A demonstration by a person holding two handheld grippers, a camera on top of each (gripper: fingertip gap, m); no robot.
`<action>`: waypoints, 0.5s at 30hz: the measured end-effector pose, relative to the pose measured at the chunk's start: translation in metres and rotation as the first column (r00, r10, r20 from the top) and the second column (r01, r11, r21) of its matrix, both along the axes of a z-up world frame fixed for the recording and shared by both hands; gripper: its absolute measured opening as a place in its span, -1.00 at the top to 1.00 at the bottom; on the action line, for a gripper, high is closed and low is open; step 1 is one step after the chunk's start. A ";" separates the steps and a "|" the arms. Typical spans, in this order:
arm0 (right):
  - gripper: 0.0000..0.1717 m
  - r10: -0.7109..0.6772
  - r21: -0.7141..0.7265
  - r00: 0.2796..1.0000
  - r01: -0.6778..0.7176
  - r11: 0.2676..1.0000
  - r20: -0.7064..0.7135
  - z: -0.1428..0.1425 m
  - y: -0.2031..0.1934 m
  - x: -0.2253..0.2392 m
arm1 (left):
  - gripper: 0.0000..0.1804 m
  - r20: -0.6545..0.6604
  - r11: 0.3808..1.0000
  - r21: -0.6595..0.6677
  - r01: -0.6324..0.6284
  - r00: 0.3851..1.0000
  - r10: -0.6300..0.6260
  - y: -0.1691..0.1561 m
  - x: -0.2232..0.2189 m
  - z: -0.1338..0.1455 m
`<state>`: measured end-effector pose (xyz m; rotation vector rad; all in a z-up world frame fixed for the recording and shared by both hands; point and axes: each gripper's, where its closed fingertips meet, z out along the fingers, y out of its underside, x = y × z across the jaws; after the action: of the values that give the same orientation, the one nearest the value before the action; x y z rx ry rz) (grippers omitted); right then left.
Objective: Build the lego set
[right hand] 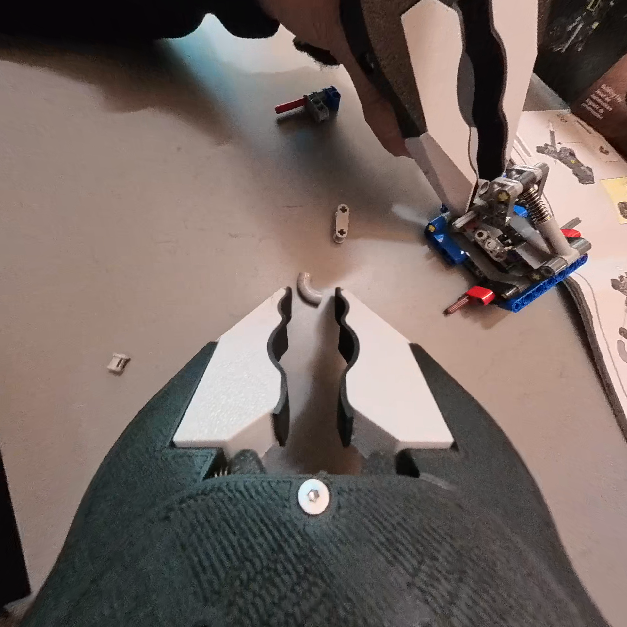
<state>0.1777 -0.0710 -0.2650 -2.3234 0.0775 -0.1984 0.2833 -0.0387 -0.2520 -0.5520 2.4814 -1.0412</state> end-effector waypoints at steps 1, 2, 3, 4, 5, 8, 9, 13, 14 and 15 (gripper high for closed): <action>0.81 0.013 -0.002 1.000 -0.013 1.000 -0.015 -0.001 0.000 -0.003 | 0.86 0.000 1.000 0.000 0.000 1.000 0.000 0.000 0.000 0.000; 0.87 0.025 -0.001 0.999 -0.025 1.000 -0.021 -0.001 0.000 -0.005 | 0.86 0.000 1.000 0.001 0.000 1.000 0.000 0.000 0.000 0.000; 0.89 0.030 0.001 0.999 -0.030 1.000 -0.019 -0.001 0.000 -0.006 | 0.86 0.000 1.000 0.000 0.001 1.000 -0.001 0.000 0.000 0.000; 0.89 0.034 0.002 0.999 -0.034 0.999 -0.015 -0.001 0.000 -0.006 | 0.86 -0.001 1.000 0.000 0.001 1.000 -0.001 0.000 0.000 0.000; 0.89 0.037 0.002 0.999 -0.037 0.999 -0.016 -0.001 0.000 -0.006 | 0.86 -0.001 1.000 0.000 0.000 1.000 0.000 0.000 0.000 0.000; 0.89 0.049 0.005 0.999 -0.049 0.999 -0.019 -0.001 0.000 -0.006 | 0.86 0.001 1.000 0.002 0.001 1.000 -0.001 0.000 0.000 0.000; 0.89 0.053 0.003 0.998 -0.053 0.999 -0.020 -0.001 -0.001 -0.007 | 0.86 0.001 1.000 0.002 0.000 1.000 0.000 0.000 0.000 0.000; 0.82 0.127 -0.008 0.989 -0.126 0.992 0.070 0.001 -0.001 -0.007 | 0.86 0.000 1.000 0.001 0.001 1.000 -0.001 0.000 0.000 0.000; 0.81 0.173 -0.016 0.979 -0.172 0.985 0.105 0.001 0.000 -0.009 | 0.86 -0.001 1.000 0.000 0.001 1.000 -0.001 0.000 0.000 0.000; 0.80 0.201 -0.021 0.971 -0.200 0.980 0.131 0.001 0.000 -0.008 | 0.86 -0.001 1.000 0.000 0.001 1.000 -0.001 0.000 0.000 0.000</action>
<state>0.1694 -0.0712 -0.2636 -2.3013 -0.2244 -0.2508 0.2832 -0.0388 -0.2520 -0.5513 2.4824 -1.0416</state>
